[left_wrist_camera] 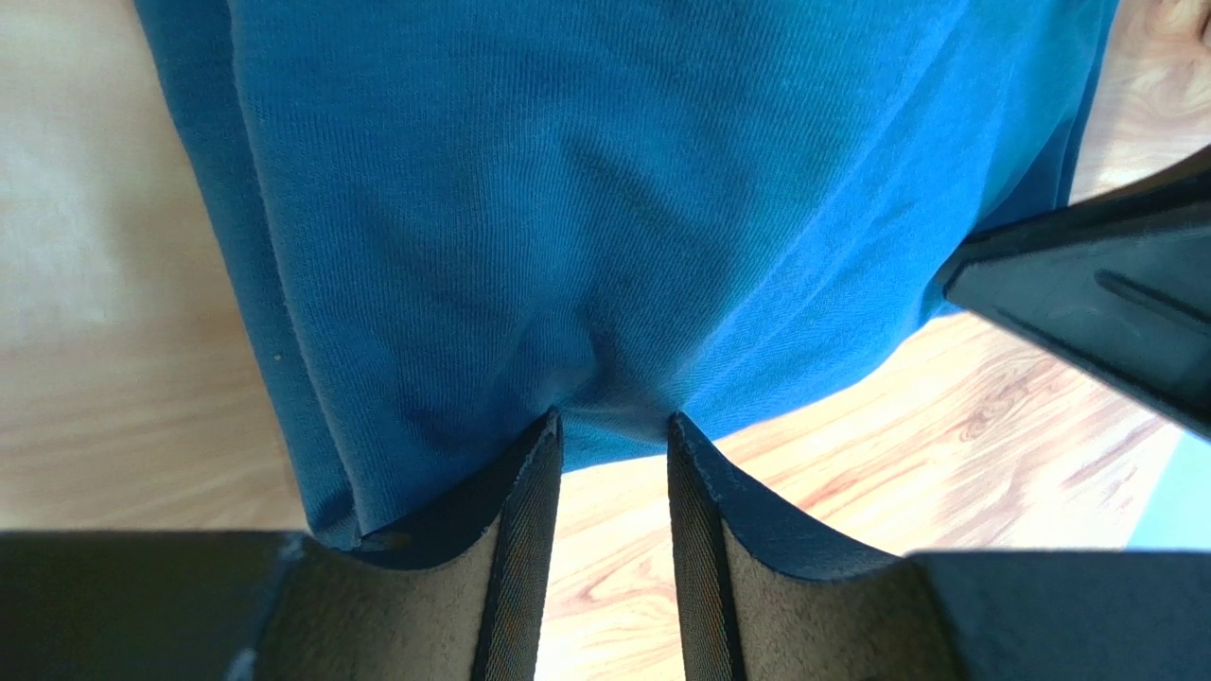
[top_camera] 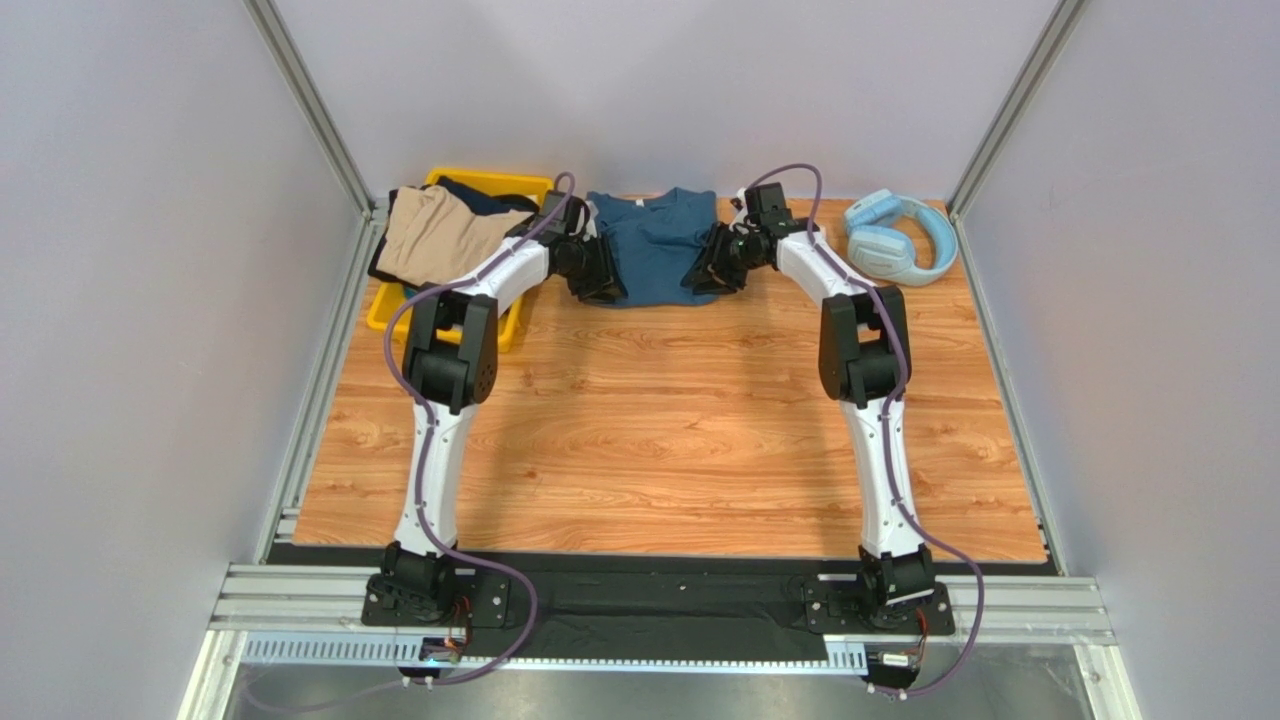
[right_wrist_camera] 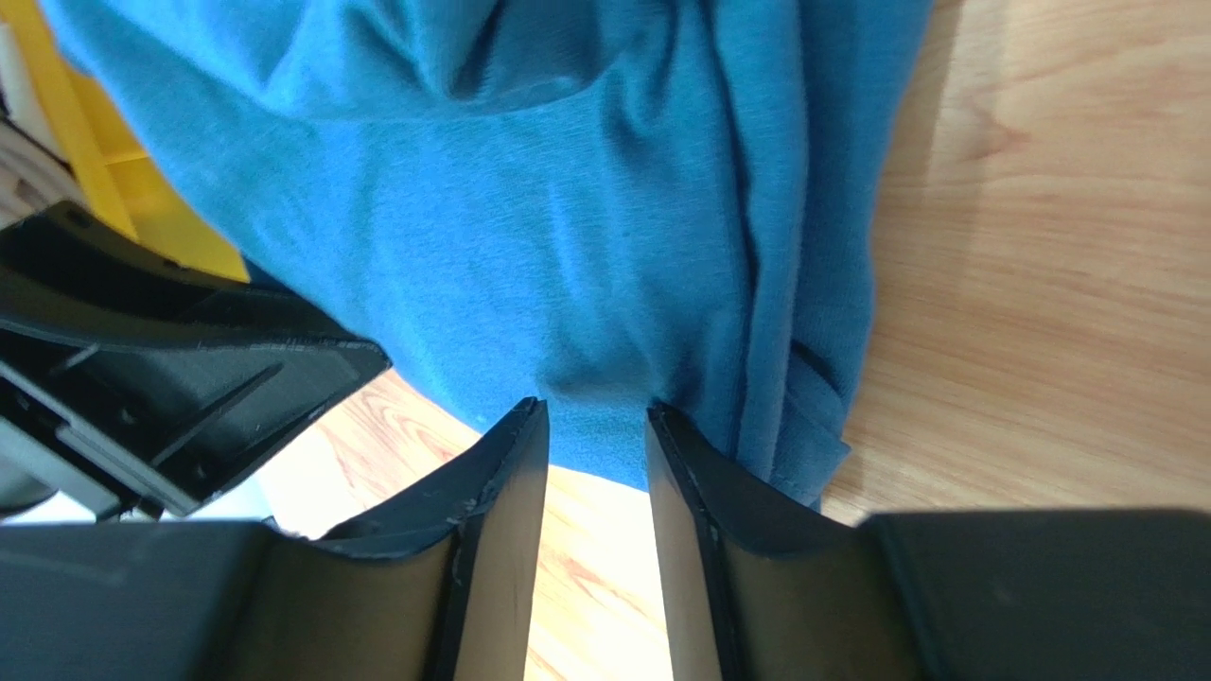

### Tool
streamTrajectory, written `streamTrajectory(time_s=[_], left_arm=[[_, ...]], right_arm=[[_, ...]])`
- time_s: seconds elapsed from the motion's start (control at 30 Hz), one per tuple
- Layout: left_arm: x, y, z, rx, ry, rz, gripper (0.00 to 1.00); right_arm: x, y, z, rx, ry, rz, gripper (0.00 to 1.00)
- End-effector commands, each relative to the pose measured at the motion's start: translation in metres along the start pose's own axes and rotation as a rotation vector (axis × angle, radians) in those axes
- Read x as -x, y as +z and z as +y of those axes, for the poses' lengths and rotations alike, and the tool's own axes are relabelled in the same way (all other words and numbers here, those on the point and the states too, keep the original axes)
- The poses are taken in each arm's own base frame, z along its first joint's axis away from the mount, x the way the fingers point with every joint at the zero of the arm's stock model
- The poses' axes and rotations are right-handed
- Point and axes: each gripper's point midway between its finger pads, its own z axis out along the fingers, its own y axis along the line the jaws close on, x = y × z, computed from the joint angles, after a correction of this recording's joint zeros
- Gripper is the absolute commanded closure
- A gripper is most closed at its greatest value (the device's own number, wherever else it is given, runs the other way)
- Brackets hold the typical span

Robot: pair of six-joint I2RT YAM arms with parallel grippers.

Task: Fold and stack the t-shirts
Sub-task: Fold the tshirt

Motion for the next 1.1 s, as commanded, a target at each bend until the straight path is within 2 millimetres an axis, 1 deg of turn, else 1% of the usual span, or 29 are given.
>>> streamTrajectory(time_s=[0.0,0.03,0.07,0.1,0.13,0.2,0.23,0.3,0.33,0.4,0.43,0.47,0.5,0.53,0.57,0.6,0.63,0.67,0.7,0.73,0.77,0.8,0.83,0.87,0.9,0.93,0.97,1.0,1.07], left_arm=[[-0.052,-0.002,0.029,0.134,-0.029,0.126,0.59],[-0.063,-0.006,0.031,0.138,-0.025,0.149,0.59],[-0.068,-0.008,0.033,0.150,-0.025,0.155,0.59],[-0.073,-0.010,0.034,0.157,-0.023,0.161,0.59],[-0.083,-0.016,0.036,0.161,-0.028,0.179,0.60],[-0.090,-0.024,0.036,0.162,-0.038,0.191,0.60],[-0.096,-0.031,0.034,0.161,-0.044,0.197,0.60],[-0.100,-0.040,0.032,0.155,-0.043,0.203,0.60],[-0.105,-0.047,0.029,0.147,-0.048,0.220,0.60],[-0.112,-0.057,0.028,0.152,-0.044,0.254,0.60],[-0.116,-0.060,0.026,0.144,-0.041,0.274,0.60],[-0.120,-0.063,0.026,0.141,-0.039,0.290,0.61],[-0.128,-0.068,0.027,0.144,-0.032,0.319,0.62],[-0.132,-0.072,0.026,0.140,-0.028,0.331,0.62],[-0.135,-0.075,0.026,0.138,-0.024,0.338,0.62],[-0.145,-0.082,0.026,0.143,-0.020,0.352,0.62],[-0.150,-0.085,0.026,0.141,-0.017,0.359,0.62],[-0.156,-0.088,0.026,0.142,-0.015,0.368,0.62],[-0.169,-0.093,0.026,0.147,-0.007,0.388,0.62],[-0.176,-0.095,0.026,0.150,0.000,0.398,0.62],[-0.184,-0.097,0.026,0.154,0.002,0.413,0.62],[-0.200,-0.102,0.025,0.158,0.015,0.434,0.62],[-0.208,-0.104,0.025,0.164,0.023,0.444,0.62],[-0.216,-0.107,0.024,0.169,0.026,0.454,0.63],[-0.230,-0.112,0.022,0.168,0.042,0.466,0.63],[-0.237,-0.115,0.021,0.167,0.049,0.472,0.63],[-0.242,-0.117,0.020,0.166,0.046,0.473,0.63],[-0.252,-0.124,0.019,0.161,0.058,0.472,0.63],[-0.259,-0.130,0.017,0.155,0.051,0.467,0.63]], right_arm=[[-0.026,0.007,-0.042,-0.158,0.033,0.088,0.63],[-0.033,0.005,-0.045,-0.171,0.044,0.105,0.64],[-0.035,0.000,-0.042,-0.175,0.038,0.101,0.65],[-0.042,-0.002,-0.045,-0.185,0.043,0.116,0.65],[-0.054,-0.007,-0.049,-0.199,0.051,0.139,0.66],[-0.070,-0.012,-0.053,-0.216,0.057,0.168,0.66],[-0.082,-0.018,-0.056,-0.227,0.063,0.191,0.67],[-0.093,-0.024,-0.054,-0.228,0.064,0.212,0.67],[-0.104,-0.032,-0.054,-0.237,0.068,0.231,0.68],[-0.113,-0.040,-0.052,-0.241,0.066,0.249,0.68],[-0.119,-0.047,-0.044,-0.239,0.045,0.259,0.68],[-0.130,-0.051,-0.046,-0.251,0.050,0.284,0.69],[-0.135,-0.055,-0.046,-0.258,0.047,0.294,0.69],[-0.139,-0.062,-0.037,-0.252,0.030,0.292,0.69],[-0.150,-0.066,-0.042,-0.266,0.034,0.314,0.69],[-0.156,-0.069,-0.041,-0.269,0.034,0.321,0.69],[-0.161,-0.075,-0.035,-0.264,0.020,0.321,0.69],[-0.166,-0.077,-0.035,-0.268,0.015,0.328,0.70],[-0.180,-0.080,-0.042,-0.286,0.027,0.354,0.70],[-0.186,-0.084,-0.038,-0.283,0.017,0.359,0.70],[-0.192,-0.086,-0.039,-0.289,0.012,0.365,0.70],[-0.205,-0.088,-0.045,-0.306,0.021,0.389,0.70],[-0.210,-0.092,-0.039,-0.301,0.005,0.389,0.71],[-0.217,-0.095,-0.041,-0.308,0.004,0.399,0.71],[-0.221,-0.097,-0.040,-0.312,0.003,0.398,0.71],[-0.231,-0.102,-0.040,-0.313,-0.004,0.402,0.71],[-0.235,-0.104,-0.039,-0.312,-0.006,0.405,0.71],[-0.239,-0.106,-0.039,-0.310,-0.008,0.405,0.71],[-0.250,-0.114,-0.038,-0.315,-0.014,0.411,0.71]])
